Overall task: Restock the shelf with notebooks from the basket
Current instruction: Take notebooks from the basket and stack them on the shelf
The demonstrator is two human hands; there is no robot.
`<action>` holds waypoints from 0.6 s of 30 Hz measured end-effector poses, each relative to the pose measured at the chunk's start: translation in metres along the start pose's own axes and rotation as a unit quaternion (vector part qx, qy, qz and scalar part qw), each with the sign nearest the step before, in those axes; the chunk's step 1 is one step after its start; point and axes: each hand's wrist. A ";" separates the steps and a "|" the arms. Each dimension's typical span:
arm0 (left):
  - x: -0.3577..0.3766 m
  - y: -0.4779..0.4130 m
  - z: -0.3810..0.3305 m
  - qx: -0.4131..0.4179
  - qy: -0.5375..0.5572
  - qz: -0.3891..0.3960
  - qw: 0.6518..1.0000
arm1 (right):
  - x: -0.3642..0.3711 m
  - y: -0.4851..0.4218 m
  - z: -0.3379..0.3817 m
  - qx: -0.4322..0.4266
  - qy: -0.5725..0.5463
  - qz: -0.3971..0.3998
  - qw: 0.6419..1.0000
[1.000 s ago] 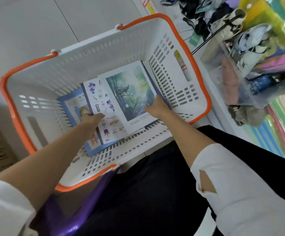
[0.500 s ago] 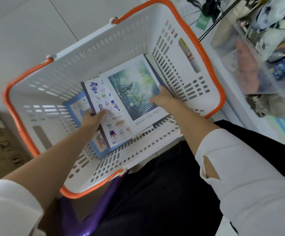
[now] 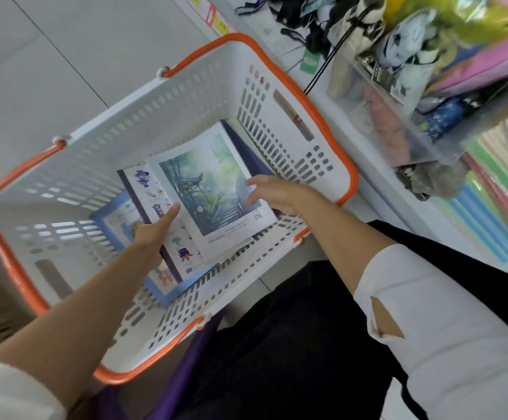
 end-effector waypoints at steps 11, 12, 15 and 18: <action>0.041 0.030 -0.002 -0.015 0.043 0.070 0.997 | 0.001 0.013 0.002 -0.041 -0.043 -0.076 0.995; 0.041 0.035 -0.007 -0.013 0.046 0.100 0.994 | -0.001 0.014 0.001 -0.042 -0.045 -0.091 0.994; 0.038 0.051 -0.027 -0.005 0.060 0.187 0.980 | -0.006 0.023 0.002 -0.030 -0.040 -0.118 0.992; 0.034 0.067 -0.049 -0.008 0.055 0.249 0.967 | -0.013 0.040 0.012 -0.024 -0.127 -0.109 0.986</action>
Point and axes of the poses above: each hand's wrist, its own y-axis away from the middle knuckle, its own x-axis out of the palm, z = x × y, and after that the axes turned 10 degrees about y, right-handed
